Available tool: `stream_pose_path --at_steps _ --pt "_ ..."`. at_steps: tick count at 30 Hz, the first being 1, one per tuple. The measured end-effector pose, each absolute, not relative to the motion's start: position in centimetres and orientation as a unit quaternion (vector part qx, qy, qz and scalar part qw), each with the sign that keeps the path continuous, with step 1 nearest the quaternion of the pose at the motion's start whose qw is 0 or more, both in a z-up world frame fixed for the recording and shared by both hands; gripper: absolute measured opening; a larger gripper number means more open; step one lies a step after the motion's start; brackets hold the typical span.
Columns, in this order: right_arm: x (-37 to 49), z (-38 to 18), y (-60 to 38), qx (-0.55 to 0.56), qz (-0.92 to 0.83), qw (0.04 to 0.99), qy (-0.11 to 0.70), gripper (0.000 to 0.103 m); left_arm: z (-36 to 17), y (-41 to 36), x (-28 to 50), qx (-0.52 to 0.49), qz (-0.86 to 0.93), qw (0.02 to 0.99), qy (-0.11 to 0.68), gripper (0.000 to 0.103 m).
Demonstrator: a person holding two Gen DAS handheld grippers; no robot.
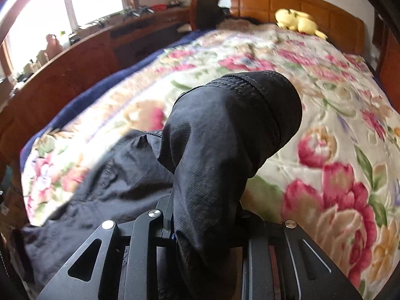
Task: Fold large clothes
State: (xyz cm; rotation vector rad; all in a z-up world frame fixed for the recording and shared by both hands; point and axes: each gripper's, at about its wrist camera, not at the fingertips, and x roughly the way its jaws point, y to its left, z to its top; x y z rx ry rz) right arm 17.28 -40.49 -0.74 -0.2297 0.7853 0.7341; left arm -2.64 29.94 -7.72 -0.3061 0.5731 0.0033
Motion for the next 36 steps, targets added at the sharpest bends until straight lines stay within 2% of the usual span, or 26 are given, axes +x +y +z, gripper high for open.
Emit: stream_pose_path --at_steps 3,6,9,14,16,22,23,24,26,36 --pt "18.9 -2.9 -42.0 -0.101 0.320 0.855 0.396 0.026 -9.3 28.8 -2.1 -0.144 -0.006 0.941 0.306 0.009" --pt "20.2 -4.4 -43.5 -0.079 0.313 0.852 0.411 0.026 -10.1 27.2 -1.3 -0.136 -0.025 0.938 0.319 0.025" --pt "20.3 -4.7 -43.4 -0.071 0.319 0.849 0.415 0.026 -10.4 25.1 0.0 -0.121 -0.046 0.935 0.331 0.031" --pt "20.5 -4.7 -43.5 -0.075 0.325 0.849 0.411 0.026 -10.8 21.0 2.5 -0.110 -0.087 0.927 0.349 0.053" --pt "20.5 -4.7 -43.4 -0.079 0.326 0.849 0.409 0.026 -11.4 20.1 3.7 -0.111 -0.096 0.921 0.360 0.054" --pt "19.9 -4.8 -43.8 -0.082 0.331 0.849 0.405 0.027 -13.6 19.4 6.0 -0.147 -0.095 0.906 0.385 0.053" --pt "19.9 -4.8 -43.8 -0.080 0.331 0.849 0.404 0.027 -13.7 19.4 5.9 -0.156 -0.104 0.906 0.380 0.034" --pt "19.8 -4.8 -43.9 -0.079 0.330 0.850 0.402 0.026 -13.6 19.4 5.8 -0.160 -0.117 0.905 0.377 0.019" --pt "19.5 -4.5 -43.9 -0.076 0.332 0.853 0.395 0.026 -13.5 19.1 5.7 -0.154 -0.129 0.905 0.375 0.009" --pt "16.6 -0.8 -41.6 -0.063 0.357 0.867 0.342 0.022 -9.9 21.8 2.4 -0.144 -0.094 0.938 0.300 0.005"
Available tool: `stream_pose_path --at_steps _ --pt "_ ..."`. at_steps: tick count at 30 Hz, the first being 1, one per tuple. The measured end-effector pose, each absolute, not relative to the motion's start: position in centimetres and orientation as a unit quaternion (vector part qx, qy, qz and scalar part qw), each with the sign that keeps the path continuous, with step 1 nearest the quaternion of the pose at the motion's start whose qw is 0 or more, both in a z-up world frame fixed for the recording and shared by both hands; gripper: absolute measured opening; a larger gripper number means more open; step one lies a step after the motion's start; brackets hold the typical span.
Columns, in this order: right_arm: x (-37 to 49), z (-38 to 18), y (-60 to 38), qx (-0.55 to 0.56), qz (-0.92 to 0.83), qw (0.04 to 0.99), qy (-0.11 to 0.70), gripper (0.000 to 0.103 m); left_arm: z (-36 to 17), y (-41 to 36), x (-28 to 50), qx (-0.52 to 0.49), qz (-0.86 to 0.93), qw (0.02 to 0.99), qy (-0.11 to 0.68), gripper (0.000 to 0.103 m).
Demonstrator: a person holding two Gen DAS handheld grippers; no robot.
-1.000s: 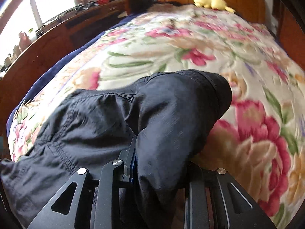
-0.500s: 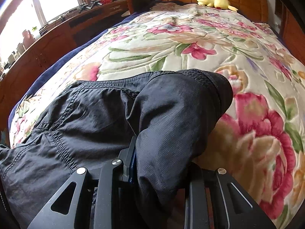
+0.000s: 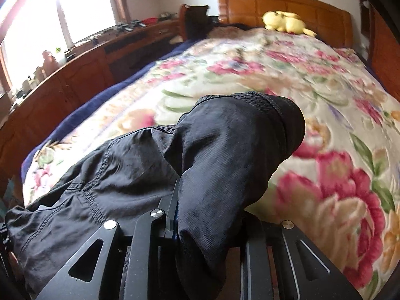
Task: Fold large clothes
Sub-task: 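Lift the folded trousers with both grippers and carry them off the bed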
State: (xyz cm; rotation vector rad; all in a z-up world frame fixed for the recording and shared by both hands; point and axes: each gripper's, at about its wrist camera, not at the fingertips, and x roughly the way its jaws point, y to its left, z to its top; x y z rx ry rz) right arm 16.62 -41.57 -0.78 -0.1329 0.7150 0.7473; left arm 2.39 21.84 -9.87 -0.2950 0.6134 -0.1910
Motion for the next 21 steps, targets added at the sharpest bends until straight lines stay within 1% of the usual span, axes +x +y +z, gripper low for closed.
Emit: stream_pose_path --at_steps 6,15,17,18,19,21 --pt "13.9 1.4 -32.8 -0.087 0.409 0.850 0.321 0.021 -8.8 29.9 -0.3 -0.154 -0.027 0.950 0.271 0.005" --pt "8.6 3.9 -15.7 -0.100 0.501 0.808 0.294 0.021 -5.0 44.2 -4.3 -0.105 0.149 0.949 0.255 0.005" --pt "7.8 3.2 -12.3 -0.104 0.514 0.790 0.317 0.023 -5.3 47.0 -4.6 -0.100 0.186 0.939 0.271 0.005" --pt "7.5 2.5 -10.9 -0.114 0.517 0.779 0.336 0.026 -5.8 48.3 -4.7 -0.104 0.201 0.930 0.289 0.005" --pt "7.0 1.8 -9.6 -0.129 0.517 0.770 0.352 0.032 -6.3 48.9 -4.7 -0.107 0.210 0.924 0.300 0.005" --pt "5.9 0.9 -8.5 -0.165 0.494 0.781 0.346 0.040 -7.5 49.9 -5.3 -0.115 0.219 0.918 0.310 0.005"
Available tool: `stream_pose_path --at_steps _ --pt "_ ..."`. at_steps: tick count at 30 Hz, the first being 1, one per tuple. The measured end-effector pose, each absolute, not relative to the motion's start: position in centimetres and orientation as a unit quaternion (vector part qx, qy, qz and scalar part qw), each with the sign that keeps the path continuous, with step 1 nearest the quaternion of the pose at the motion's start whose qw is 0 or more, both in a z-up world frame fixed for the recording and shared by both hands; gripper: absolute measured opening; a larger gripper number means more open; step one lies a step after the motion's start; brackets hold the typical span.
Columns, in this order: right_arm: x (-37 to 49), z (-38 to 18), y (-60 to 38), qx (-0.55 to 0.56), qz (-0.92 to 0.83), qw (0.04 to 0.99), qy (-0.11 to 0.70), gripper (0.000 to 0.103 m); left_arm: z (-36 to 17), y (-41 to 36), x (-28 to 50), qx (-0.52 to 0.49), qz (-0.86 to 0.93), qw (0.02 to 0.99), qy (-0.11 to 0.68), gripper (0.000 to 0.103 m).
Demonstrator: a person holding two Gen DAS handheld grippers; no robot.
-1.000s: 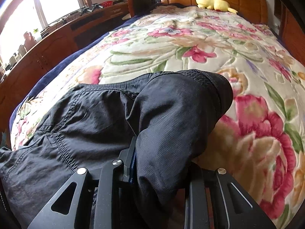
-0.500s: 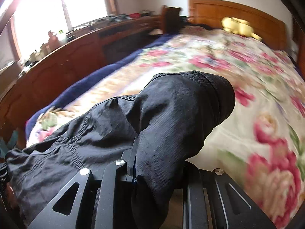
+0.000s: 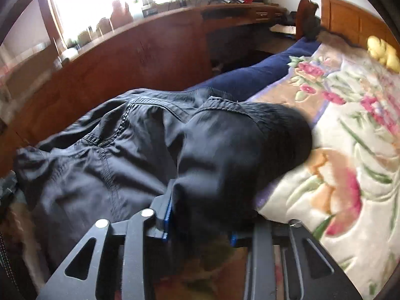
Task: Fold large clothes
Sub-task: 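Lift the folded trousers with both grippers and carry them off the bed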
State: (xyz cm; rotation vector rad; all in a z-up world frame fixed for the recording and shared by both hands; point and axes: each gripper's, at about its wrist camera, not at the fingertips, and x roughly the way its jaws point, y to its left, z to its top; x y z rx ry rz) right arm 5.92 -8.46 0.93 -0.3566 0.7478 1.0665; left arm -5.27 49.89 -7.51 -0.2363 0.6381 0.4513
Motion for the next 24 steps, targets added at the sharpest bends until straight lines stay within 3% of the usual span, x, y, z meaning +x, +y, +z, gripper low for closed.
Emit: stream_pose_path --at_steps 1,3,8,13,16,22,24 --pt "5.3 0.7 -8.3 -0.183 0.480 0.790 0.335 0.051 -7.9 49.9 -5.4 -0.117 0.220 0.917 0.310 0.008" --pt "4.5 0.4 -8.5 -0.203 0.475 0.795 0.318 0.059 -8.1 49.6 -5.9 -0.112 0.225 0.917 0.310 0.011" --pt "1.4 0.5 -10.9 -0.213 0.490 0.790 0.300 0.062 -6.1 48.5 -7.2 -0.096 0.220 0.925 0.294 0.032" --pt "0.8 2.4 -14.7 -0.192 0.513 0.788 0.280 0.063 -2.9 46.6 -7.6 -0.080 0.204 0.936 0.276 0.034" --pt "-0.6 3.6 -17.5 -0.177 0.520 0.791 0.271 0.066 -1.4 44.8 -7.0 -0.068 0.189 0.942 0.268 0.041" --pt "-2.1 5.3 -23.6 -0.157 0.519 0.803 0.246 0.074 0.9 40.9 -5.7 -0.060 0.160 0.953 0.250 0.073" --pt "-2.3 5.8 -25.7 -0.153 0.511 0.811 0.238 0.077 1.2 39.7 -4.6 -0.061 0.151 0.952 0.261 0.078"
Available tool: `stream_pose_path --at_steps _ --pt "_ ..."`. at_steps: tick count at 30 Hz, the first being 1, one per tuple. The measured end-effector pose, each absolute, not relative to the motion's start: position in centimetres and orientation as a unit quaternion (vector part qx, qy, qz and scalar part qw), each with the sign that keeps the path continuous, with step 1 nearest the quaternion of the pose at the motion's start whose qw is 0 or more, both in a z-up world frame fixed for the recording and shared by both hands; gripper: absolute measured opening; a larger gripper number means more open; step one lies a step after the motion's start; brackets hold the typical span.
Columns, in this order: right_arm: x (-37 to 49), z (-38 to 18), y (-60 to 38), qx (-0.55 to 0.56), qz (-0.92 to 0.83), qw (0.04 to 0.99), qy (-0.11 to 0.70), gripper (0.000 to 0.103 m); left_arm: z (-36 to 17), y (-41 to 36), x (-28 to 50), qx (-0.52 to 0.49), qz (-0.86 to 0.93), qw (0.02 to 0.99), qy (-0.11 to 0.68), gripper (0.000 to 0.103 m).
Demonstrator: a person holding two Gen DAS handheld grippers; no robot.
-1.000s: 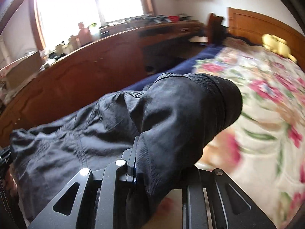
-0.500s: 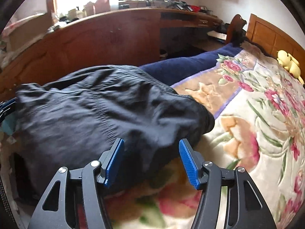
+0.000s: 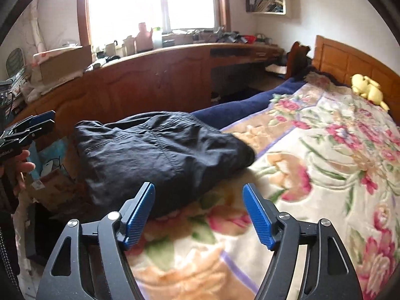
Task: Fold large clothes
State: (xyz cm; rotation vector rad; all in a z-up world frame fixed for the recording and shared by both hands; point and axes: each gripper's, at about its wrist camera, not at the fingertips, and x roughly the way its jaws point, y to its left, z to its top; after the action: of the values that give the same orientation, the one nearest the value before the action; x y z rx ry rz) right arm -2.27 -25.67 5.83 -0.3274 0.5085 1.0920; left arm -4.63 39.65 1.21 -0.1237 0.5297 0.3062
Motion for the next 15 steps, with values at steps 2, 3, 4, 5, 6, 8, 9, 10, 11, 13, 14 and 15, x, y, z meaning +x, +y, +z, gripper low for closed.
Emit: stream_pose_path --at_steps 2,3,4,5,6,8,9,10,11,13,14,15 --pt "-2.4 6.0 -27.7 -0.149 0.506 0.817 0.233 0.079 1.1 38.4 -3.6 -0.056 0.144 0.951 0.268 0.078" --pt "-2.9 6.2 -28.8 -0.145 0.504 0.819 0.231 0.080 1.1 37.5 -3.0 -0.051 0.140 0.951 0.271 0.078" --pt "-2.9 6.3 -29.8 -0.140 0.503 0.821 0.230 0.082 1.2 36.9 -2.7 -0.049 0.137 0.951 0.273 0.078" --pt "-3.0 6.3 -30.8 -0.137 0.500 0.824 0.229 0.082 1.2 36.3 -2.4 -0.047 0.134 0.951 0.273 0.078" --pt "-2.9 6.1 -31.4 -0.136 0.495 0.828 0.228 0.083 1.2 35.5 -1.9 -0.047 0.130 0.952 0.273 0.078" --pt "-3.1 6.1 -33.2 -0.134 0.486 0.834 0.225 0.084 1.3 34.0 -1.5 -0.043 0.114 0.955 0.269 0.079" --pt "-3.2 6.0 -34.0 -0.133 0.483 0.836 0.224 0.084 1.3 33.0 -1.0 -0.039 0.108 0.956 0.271 0.079" --pt "-3.4 6.0 -34.9 -0.131 0.479 0.839 0.224 0.085 1.4 32.3 -0.8 -0.036 0.104 0.956 0.272 0.079" --pt "-3.4 5.9 -35.8 -0.128 0.474 0.842 0.224 0.085 1.3 31.5 -0.4 -0.033 0.097 0.957 0.273 0.079" --pt "-3.6 5.7 -37.6 -0.121 0.463 0.849 0.225 0.085 1.2 29.6 0.4 -0.030 0.084 0.957 0.278 0.079" --pt "-3.9 5.6 -38.6 -0.118 0.458 0.852 0.225 0.086 1.1 28.9 0.7 -0.029 0.079 0.957 0.279 0.079" --pt "-4.1 5.5 -39.5 -0.115 0.451 0.856 0.225 0.086 0.9 27.8 1.1 -0.029 0.071 0.957 0.280 0.079"
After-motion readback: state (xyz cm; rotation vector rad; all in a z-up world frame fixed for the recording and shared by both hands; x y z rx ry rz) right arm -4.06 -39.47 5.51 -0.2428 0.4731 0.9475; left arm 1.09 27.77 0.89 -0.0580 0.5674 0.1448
